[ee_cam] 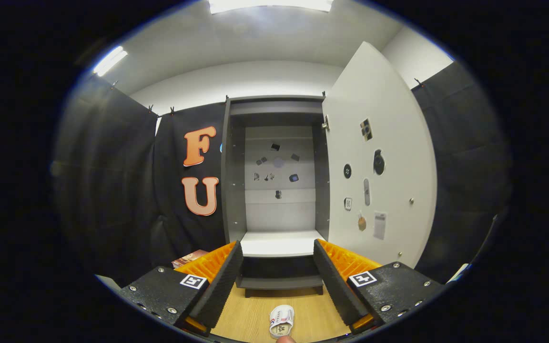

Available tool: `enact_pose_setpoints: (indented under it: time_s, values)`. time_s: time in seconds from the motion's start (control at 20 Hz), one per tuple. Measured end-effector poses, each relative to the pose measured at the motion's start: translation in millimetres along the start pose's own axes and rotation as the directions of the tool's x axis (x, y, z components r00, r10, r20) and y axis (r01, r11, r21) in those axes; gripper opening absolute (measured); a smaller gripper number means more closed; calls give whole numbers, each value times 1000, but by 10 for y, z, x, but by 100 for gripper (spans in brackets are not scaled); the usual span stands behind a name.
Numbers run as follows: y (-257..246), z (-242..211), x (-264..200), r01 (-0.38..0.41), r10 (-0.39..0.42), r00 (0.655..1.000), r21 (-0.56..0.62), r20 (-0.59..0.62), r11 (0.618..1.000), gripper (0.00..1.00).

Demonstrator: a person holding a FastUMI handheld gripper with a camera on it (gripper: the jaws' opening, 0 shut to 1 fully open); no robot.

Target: Open the shoe cabinet door, grab the shoes and put them into the shoe cabinet, then close the shoe cabinet door.

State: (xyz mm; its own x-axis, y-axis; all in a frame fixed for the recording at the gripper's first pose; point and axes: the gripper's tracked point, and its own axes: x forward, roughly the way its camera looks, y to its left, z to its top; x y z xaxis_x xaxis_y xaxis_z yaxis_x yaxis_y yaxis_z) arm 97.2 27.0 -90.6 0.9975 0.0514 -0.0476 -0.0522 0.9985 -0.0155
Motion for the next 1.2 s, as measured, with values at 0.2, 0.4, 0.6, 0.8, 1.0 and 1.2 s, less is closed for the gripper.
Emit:
enact_pose_setpoints:
  time_s: [0.2,0.4,0.6,0.8,1.0,1.2]
  values:
    - [230,-838,235,-20,21,992,10,-121,1000,93]
    - [245,-1490,421,-3,3,979,-2,-205,1000,93]
    - [198,-2307,515,17,-9,931,20,-364,1000,93]
    - [223,-3281,551,21,-2,832,28,-555,999,93]
    - [204,-3943,564,37,1,733,41,-681,998,93]
    - [211,-4393,559,39,6,645,41,-764,998,89]
